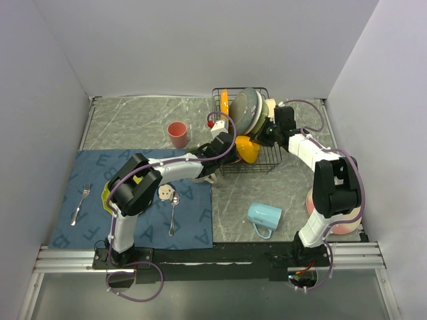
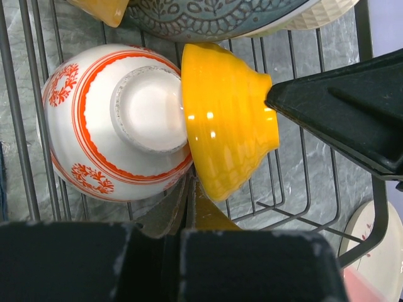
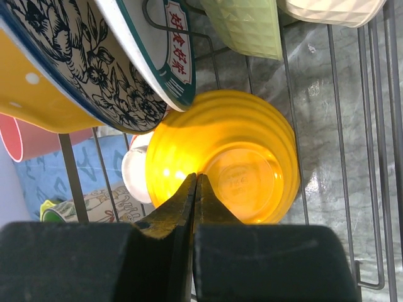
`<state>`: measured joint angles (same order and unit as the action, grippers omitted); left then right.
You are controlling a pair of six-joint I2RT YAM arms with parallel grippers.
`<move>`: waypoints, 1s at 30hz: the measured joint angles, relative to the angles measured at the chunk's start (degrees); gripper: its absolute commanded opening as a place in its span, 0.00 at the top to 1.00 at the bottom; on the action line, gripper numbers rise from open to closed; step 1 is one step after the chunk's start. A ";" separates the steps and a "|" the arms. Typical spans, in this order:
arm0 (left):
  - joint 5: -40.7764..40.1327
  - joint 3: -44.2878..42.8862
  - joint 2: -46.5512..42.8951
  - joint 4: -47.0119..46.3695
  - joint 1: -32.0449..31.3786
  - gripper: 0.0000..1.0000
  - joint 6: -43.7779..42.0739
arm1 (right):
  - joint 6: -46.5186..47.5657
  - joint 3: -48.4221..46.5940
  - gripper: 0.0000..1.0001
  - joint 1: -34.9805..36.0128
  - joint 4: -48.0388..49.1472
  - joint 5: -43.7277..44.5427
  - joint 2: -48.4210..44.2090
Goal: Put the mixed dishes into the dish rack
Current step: Place the bowl upside down on the dish rack
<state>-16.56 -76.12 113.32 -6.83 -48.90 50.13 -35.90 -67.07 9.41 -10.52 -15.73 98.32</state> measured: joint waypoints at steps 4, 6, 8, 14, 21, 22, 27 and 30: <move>0.24 -0.02 0.00 0.00 0.02 0.99 -1.31 | 0.68 0.57 1.00 0.04 0.37 0.00 -0.59; 0.24 -0.04 0.00 0.02 -0.02 0.99 -1.84 | 1.18 1.20 1.00 0.17 0.11 0.09 -1.53; 0.33 -0.07 0.00 -0.04 -0.09 0.99 -2.73 | 1.75 1.62 1.00 0.39 -0.46 0.37 -2.27; 1.49 -0.09 0.00 -0.59 -0.20 0.99 -4.48 | 3.28 2.60 1.00 1.55 -3.04 2.08 -5.16; 3.43 -0.83 0.00 -1.27 -0.66 0.99 -5.95 | 5.81 2.60 1.00 3.58 -6.88 9.09 -9.73; 3.43 -1.05 0.00 -1.27 -0.85 0.99 -6.01 | 6.36 2.58 1.00 3.76 -7.41 10.45 -9.99; 2.80 -1.42 0.00 -1.05 -1.73 0.99 -6.01 | 9.40 2.58 1.00 4.35 -9.44 18.01 -10.12; 1.22 -1.64 0.00 0.04 -1.81 0.99 -5.86 | 10.88 2.54 1.00 4.48 -10.01 21.49 -10.12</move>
<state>-15.33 -77.76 113.32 -6.79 -50.72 44.27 -25.02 -64.53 13.89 -20.53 5.76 88.20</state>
